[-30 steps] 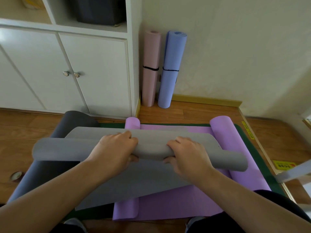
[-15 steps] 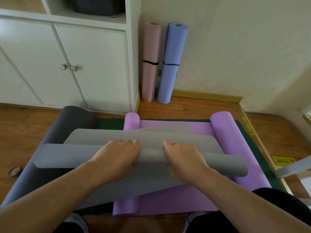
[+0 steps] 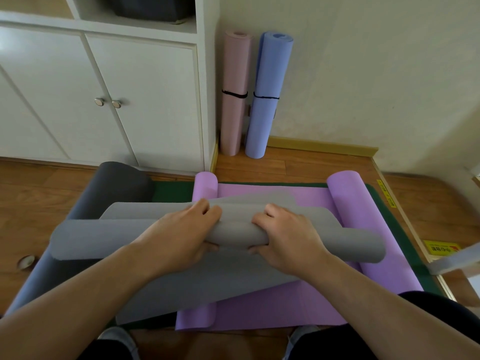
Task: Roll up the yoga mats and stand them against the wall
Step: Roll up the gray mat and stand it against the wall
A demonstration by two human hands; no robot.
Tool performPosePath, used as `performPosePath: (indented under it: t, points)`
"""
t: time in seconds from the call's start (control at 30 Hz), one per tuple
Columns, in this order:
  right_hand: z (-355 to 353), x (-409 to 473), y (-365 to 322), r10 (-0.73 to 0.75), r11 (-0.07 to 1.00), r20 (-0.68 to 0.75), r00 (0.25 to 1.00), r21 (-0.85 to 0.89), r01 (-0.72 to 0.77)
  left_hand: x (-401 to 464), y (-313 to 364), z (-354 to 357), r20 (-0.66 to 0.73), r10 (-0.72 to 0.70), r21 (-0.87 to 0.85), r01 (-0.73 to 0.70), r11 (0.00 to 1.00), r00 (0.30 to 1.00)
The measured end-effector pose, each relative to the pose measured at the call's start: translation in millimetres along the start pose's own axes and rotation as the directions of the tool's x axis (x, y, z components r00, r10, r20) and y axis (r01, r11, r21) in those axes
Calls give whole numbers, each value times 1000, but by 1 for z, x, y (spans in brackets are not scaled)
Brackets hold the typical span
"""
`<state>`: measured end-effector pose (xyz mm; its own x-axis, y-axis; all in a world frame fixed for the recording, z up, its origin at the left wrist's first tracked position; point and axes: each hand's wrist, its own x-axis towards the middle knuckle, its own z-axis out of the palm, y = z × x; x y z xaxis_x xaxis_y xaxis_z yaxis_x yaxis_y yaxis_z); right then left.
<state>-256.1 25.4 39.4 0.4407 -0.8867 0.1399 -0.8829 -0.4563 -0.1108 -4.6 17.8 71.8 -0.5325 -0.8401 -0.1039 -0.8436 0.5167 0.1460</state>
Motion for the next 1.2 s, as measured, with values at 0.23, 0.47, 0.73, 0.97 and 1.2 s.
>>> performPosePath:
  t: [0.23, 0.47, 0.73, 0.97, 1.2]
  points:
    - [-8, 0, -5, 38, 999, 32, 999, -18, -38, -2, 5, 0, -153, -45, 90, 59, 994, 987]
    - [-8, -2, -14, -22, 996, 192, 981, -86, 39, -5, 16, 16, -58, -4, 149, 13, 989, 998]
    - [-4, -1, -17, 19, 989, 346, 938, -144, 34, -1, 19, 24, 94, -41, 259, 15, 966, 995]
    - [5, -9, -19, -14, 989, 214, 977, -143, 45, -1, 10, 22, 191, -52, 70, 39, 997, 980]
    - [3, -5, -21, -30, 988, 249, 968, -141, 67, -5, 11, 17, 135, -34, 65, 26, 998, 990]
